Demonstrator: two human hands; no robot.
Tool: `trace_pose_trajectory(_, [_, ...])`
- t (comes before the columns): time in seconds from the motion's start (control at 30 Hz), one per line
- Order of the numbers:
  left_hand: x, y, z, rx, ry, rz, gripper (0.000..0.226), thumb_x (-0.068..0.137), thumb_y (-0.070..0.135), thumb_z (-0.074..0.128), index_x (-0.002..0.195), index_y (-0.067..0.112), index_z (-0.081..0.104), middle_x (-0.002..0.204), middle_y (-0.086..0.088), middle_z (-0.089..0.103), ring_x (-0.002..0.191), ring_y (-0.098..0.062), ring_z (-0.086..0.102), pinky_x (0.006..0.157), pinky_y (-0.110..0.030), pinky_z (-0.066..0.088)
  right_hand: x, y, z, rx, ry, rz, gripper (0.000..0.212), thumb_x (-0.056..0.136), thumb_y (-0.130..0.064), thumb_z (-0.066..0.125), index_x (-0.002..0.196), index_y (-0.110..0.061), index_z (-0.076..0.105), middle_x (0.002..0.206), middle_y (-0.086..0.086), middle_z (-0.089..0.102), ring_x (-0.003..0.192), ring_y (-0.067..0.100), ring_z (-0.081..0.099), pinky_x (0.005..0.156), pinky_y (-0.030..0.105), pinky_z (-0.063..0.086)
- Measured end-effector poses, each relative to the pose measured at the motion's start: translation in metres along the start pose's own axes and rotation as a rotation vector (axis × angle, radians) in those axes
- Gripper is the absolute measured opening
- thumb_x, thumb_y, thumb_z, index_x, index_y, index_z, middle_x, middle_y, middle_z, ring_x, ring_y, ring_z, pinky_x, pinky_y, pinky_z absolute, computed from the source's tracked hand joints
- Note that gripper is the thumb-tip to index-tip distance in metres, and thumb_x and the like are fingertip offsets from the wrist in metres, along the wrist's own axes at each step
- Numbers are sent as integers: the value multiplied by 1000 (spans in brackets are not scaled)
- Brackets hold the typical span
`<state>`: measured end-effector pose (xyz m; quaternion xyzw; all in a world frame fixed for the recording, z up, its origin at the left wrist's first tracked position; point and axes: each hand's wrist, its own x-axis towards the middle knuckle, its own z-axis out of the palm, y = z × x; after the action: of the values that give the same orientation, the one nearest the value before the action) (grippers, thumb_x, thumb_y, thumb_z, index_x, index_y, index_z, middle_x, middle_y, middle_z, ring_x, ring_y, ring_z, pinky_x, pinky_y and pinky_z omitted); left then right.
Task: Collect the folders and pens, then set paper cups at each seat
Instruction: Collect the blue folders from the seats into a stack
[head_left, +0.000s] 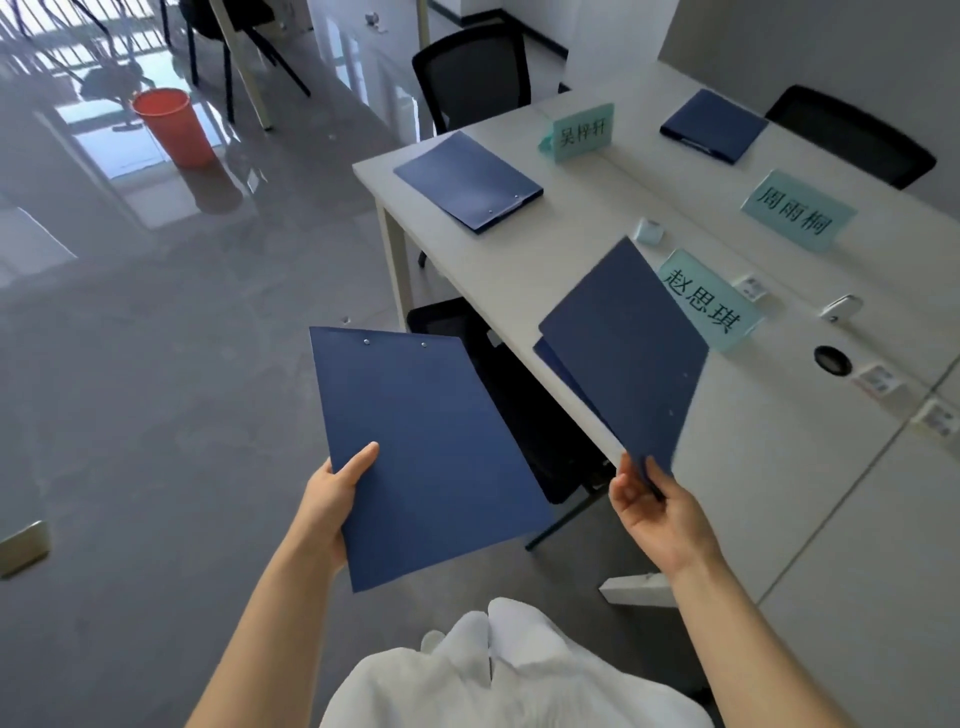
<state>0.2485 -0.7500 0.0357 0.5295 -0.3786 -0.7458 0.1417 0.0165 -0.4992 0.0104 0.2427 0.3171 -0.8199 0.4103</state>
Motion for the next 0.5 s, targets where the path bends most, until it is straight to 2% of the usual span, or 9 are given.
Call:
trace_pose_trajectory(0.1, [-1,5,-20,0,20,11,32,89,38,66,113,16,64,96,-4,77,79,-26,74,60,-36,58,-3,24,17,-66,-95,80,74,48,-3,91,115,-9,60,92,13,70,80,22,71,61,29,57])
trace_pose_trajectory(0.17, [-2,9,-30,-12,38,10,35,90,41,64,114,16,64,99,-5,76,82,-26,73,60,-36,57,-4,38,30,-178,-162,110,44,77,-8,71,118,-14,58,93,12,70,77,20,70,60,28,56])
trace_pose_trajectory(0.2, [-2,12,-37,-26,51,9,37,90,43,63,115,16,64,100,-5,75,83,-26,73,61,-36,57,-4,46,38,-259,-201,136,35,85,-9,60,119,-16,57,93,11,69,75,19,69,60,28,55])
trace_pose_trajectory(0.3, [2,19,-53,-57,88,3,46,89,51,60,117,15,64,102,-7,75,87,-29,72,66,-39,57,0,64,64,-508,-343,205,36,93,-8,49,127,-18,53,100,11,68,75,21,67,63,29,54])
trace_pose_trajectory(0.4, [9,28,-66,-78,134,10,56,85,61,58,120,18,63,104,-6,75,91,-31,72,73,-42,58,7,76,86,-787,-432,227,41,92,-9,52,131,-20,50,108,9,67,78,22,67,70,30,54])
trace_pose_trajectory(0.5, [19,37,-77,-110,169,70,61,82,62,62,122,15,63,105,-6,75,94,-30,71,83,-47,57,21,90,109,-1087,-467,227,42,93,-12,55,132,-27,47,115,8,68,85,26,70,78,36,53])
